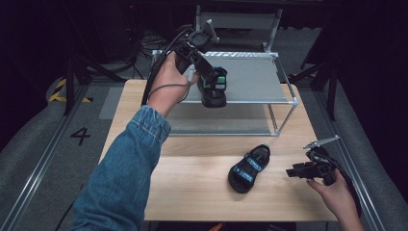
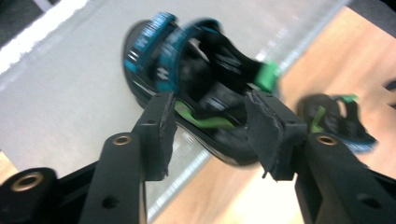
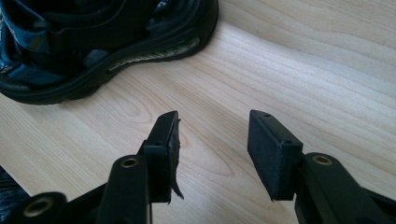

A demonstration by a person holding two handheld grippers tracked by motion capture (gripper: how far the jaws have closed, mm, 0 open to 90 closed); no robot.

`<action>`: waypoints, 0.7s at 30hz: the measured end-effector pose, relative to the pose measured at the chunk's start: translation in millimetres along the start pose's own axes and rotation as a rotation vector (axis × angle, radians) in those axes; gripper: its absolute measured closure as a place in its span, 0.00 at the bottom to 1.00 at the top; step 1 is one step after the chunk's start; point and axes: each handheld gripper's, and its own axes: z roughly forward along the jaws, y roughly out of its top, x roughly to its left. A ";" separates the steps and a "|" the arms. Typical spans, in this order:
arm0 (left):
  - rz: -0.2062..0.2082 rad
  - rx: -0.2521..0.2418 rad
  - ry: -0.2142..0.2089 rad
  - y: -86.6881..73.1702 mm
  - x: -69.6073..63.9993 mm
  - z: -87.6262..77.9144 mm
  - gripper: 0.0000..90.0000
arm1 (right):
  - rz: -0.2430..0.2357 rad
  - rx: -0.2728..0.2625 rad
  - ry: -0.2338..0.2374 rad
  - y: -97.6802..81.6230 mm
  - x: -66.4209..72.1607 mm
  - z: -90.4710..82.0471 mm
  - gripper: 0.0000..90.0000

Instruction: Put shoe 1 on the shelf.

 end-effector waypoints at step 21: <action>0.037 0.114 -0.136 -33.3 -48.3 53.6 0.87 | -0.003 0.002 -0.001 0.5 1.1 0.2 0.61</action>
